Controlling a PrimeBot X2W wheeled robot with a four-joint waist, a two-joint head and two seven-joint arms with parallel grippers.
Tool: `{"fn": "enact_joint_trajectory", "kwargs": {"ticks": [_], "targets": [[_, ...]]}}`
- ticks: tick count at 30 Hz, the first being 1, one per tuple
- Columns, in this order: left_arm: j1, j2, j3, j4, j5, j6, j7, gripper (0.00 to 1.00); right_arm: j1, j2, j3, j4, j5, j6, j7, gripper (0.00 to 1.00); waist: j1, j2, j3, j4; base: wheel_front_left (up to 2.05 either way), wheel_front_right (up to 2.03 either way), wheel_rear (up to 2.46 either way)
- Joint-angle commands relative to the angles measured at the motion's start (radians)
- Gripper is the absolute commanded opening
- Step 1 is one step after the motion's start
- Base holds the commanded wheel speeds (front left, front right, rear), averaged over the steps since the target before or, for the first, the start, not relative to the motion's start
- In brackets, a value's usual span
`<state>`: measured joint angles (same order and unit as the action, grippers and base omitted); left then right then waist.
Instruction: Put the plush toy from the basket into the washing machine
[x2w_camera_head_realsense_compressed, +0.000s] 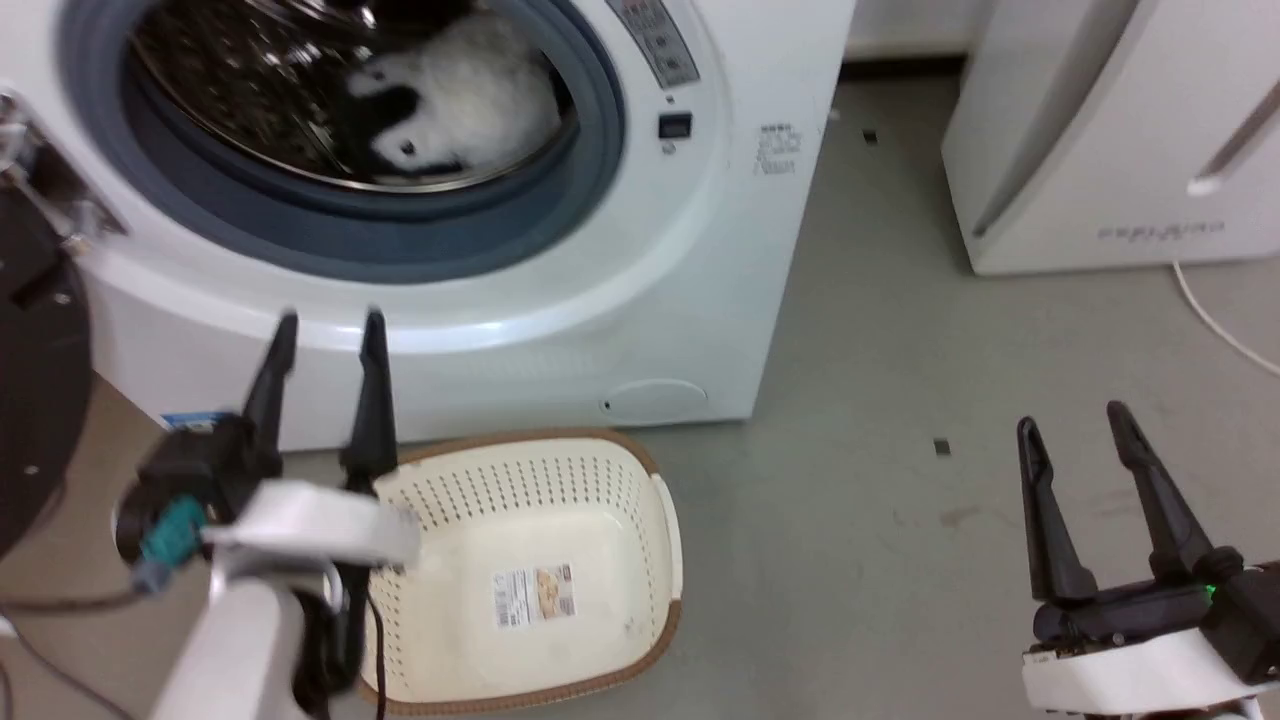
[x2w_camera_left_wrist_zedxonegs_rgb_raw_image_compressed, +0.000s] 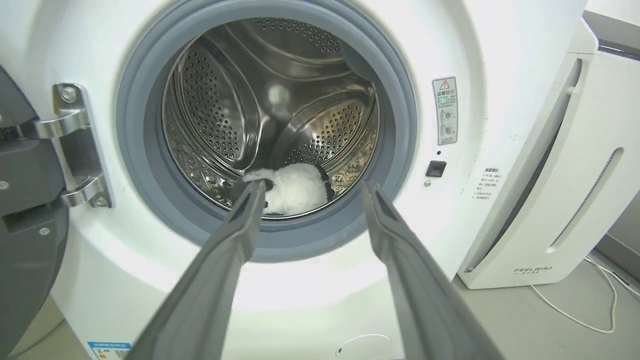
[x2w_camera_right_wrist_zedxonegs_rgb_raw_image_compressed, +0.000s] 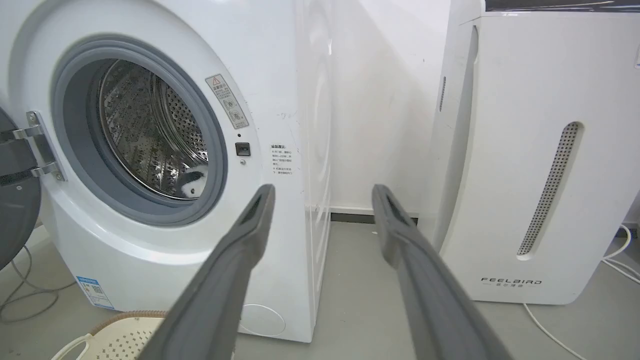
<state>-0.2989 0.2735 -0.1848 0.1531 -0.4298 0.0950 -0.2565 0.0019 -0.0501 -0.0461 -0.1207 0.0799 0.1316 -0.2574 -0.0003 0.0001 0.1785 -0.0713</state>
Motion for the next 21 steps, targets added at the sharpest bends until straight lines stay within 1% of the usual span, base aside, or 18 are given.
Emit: {"fn": "enact_joint_trajectory", "kwargs": {"ticks": [1,4,11,15,21], "targets": [[0.037,-0.012,0.009,-0.019,0.019,0.003,-0.005,1.00,0.019,0.000,0.002,0.004,-0.002,-0.001,-0.004,1.00,0.0003,-0.0001,-0.040,0.021,0.00,0.00,0.00],[0.118,-0.051,0.031,-0.043,0.048,-0.002,-0.005,1.00,0.038,0.000,0.006,0.008,0.002,-0.001,-0.004,1.00,0.0003,-0.0001,-0.069,0.026,0.00,0.00,0.00],[0.249,-0.103,0.055,-0.058,0.121,-0.040,-0.005,1.00,0.074,0.000,0.022,0.018,0.005,-0.001,-0.004,1.00,0.0003,-0.0001,-0.111,0.037,0.00,0.00,0.00],[0.295,-0.130,0.062,-0.063,0.156,-0.058,-0.005,1.00,0.088,0.000,0.029,0.022,0.007,-0.001,-0.004,1.00,0.0003,-0.0001,-0.122,0.041,0.00,0.00,0.00],[0.319,-0.157,0.070,-0.061,0.186,-0.072,-0.005,1.00,0.095,0.000,0.029,0.026,0.010,-0.001,-0.004,1.00,0.0003,-0.0001,-0.126,0.047,0.00,0.00,0.00]]}}
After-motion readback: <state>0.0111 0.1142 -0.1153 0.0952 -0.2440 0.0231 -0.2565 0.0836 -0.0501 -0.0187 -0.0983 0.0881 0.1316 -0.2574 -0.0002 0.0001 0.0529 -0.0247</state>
